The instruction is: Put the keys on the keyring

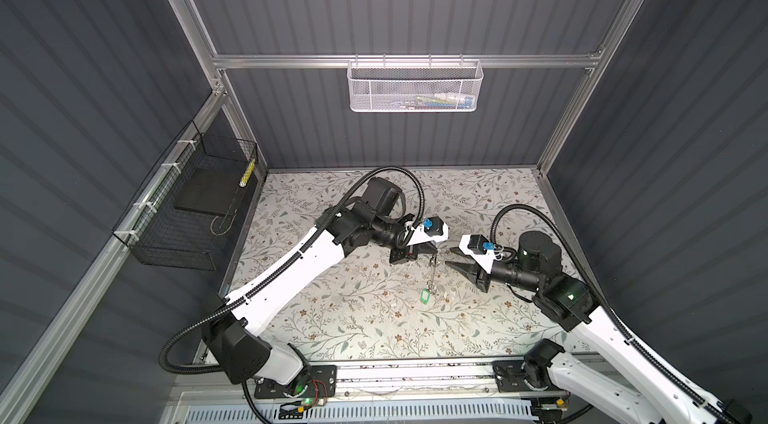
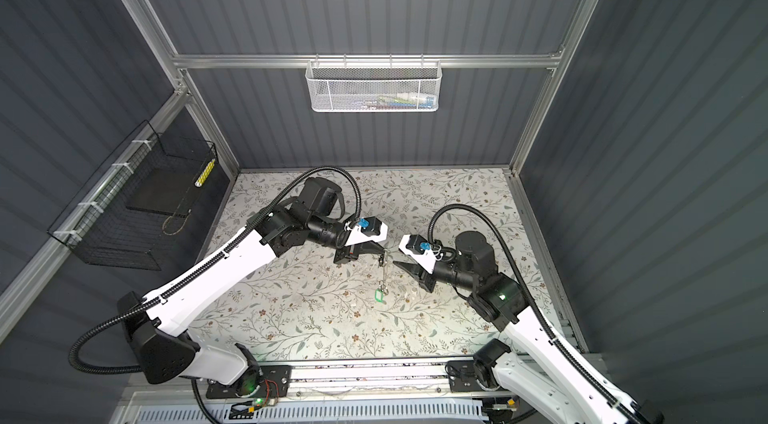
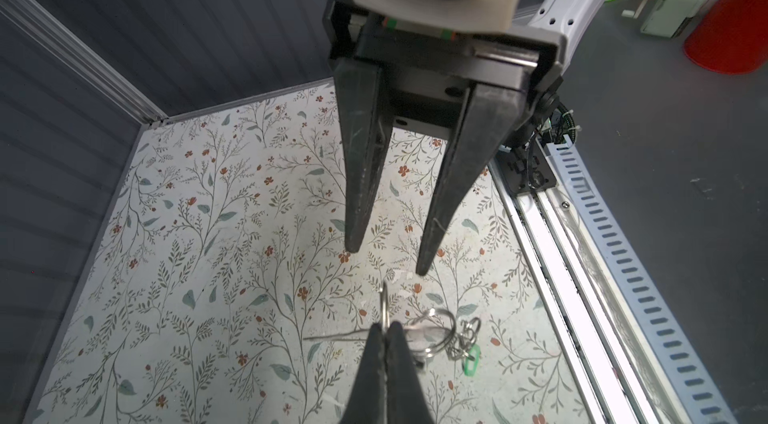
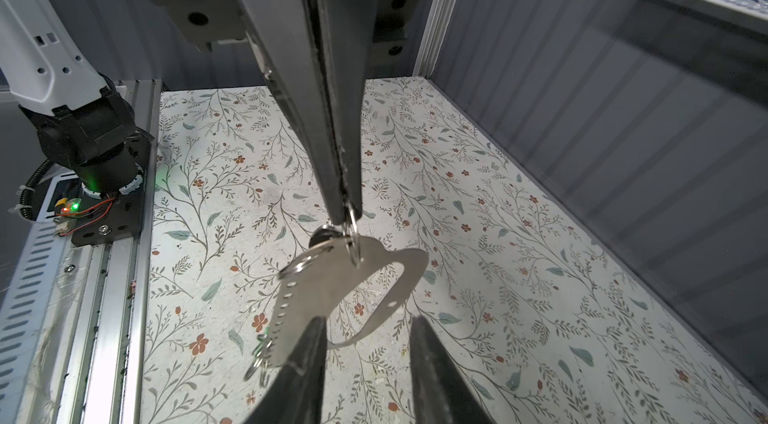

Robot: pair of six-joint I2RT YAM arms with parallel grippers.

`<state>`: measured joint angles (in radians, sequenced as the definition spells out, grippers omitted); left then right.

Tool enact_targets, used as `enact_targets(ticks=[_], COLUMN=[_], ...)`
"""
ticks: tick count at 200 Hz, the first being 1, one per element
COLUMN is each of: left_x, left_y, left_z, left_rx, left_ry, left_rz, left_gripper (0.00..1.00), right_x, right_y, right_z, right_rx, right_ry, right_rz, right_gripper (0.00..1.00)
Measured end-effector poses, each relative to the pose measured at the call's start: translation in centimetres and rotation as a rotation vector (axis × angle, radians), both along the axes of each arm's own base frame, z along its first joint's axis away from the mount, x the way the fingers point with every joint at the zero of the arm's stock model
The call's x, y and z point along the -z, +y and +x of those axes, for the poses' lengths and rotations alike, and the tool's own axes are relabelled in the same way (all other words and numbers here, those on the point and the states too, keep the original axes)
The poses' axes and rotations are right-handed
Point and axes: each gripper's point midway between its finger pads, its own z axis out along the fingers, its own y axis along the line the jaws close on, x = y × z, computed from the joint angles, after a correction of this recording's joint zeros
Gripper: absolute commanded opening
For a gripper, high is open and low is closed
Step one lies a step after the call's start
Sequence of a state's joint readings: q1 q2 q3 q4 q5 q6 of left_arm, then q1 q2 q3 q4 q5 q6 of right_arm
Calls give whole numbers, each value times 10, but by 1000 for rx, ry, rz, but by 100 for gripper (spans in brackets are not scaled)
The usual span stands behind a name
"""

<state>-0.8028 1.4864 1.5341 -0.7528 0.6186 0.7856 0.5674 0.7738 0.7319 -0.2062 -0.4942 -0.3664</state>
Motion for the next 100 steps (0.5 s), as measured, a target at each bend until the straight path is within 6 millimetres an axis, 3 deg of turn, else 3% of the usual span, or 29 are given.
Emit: enact_targets(ticks=[57,100], left_x=[14,11], left_y=[-7,-5], left_z=[-7,-9], left_rx=[1,5], left_ry=[8,-3], left_rz=[117,128], left_gripper=[0,0], right_x=[2,2], right_y=[11,16], right_z=[-2,-4], right_rx=[-44,-68], right_ry=[27,43], right_rz=[14,24], right_gripper=[23,14])
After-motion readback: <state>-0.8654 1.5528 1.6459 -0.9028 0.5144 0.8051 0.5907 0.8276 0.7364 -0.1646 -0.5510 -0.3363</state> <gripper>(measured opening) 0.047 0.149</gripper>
